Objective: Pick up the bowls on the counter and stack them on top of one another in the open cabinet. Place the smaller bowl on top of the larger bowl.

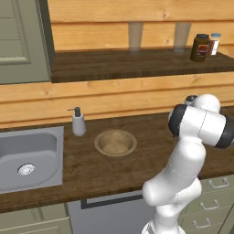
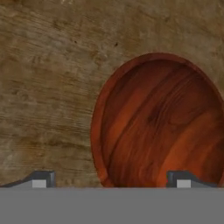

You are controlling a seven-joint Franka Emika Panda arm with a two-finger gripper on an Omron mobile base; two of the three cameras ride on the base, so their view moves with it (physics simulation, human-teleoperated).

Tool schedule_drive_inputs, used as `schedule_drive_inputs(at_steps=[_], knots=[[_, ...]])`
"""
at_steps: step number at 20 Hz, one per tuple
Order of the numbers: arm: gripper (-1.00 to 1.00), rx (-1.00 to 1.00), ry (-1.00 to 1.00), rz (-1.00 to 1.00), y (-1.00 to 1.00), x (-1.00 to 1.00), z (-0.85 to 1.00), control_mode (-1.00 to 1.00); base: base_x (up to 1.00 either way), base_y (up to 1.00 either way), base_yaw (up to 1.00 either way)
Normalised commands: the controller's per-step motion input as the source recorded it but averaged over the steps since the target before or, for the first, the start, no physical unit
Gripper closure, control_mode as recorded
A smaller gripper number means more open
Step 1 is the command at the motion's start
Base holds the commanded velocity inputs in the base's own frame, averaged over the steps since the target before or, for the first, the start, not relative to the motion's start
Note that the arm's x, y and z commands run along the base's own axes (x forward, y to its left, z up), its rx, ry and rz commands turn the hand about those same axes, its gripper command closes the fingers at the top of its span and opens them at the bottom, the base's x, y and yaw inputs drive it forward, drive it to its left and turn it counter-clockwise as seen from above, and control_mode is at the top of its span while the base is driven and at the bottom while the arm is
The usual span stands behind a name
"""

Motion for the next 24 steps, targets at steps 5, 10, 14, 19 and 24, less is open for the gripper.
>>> schedule_drive_inputs(at_steps=[5,10,14,19,24], knots=[[-1.0,0.0,0.0,0.0,-0.06,0.14,-0.37,-1.0,0.0,0.0,0.0],[1.0,0.0,0.0,0.0,-0.1,0.14,-0.38,-1.0,0.0,0.0,0.0],[1.0,0.0,0.0,0.0,-0.03,0.05,-0.07,-1.0,0.0,0.0,0.0],[1.0,0.01,0.0,0.0,0.0,0.01,0.01,-1.0,0.0,0.0,0.0],[1.0,0.02,-0.15,-0.01,0.09,-0.13,0.37,-1.0,0.0,0.0,0.0]])
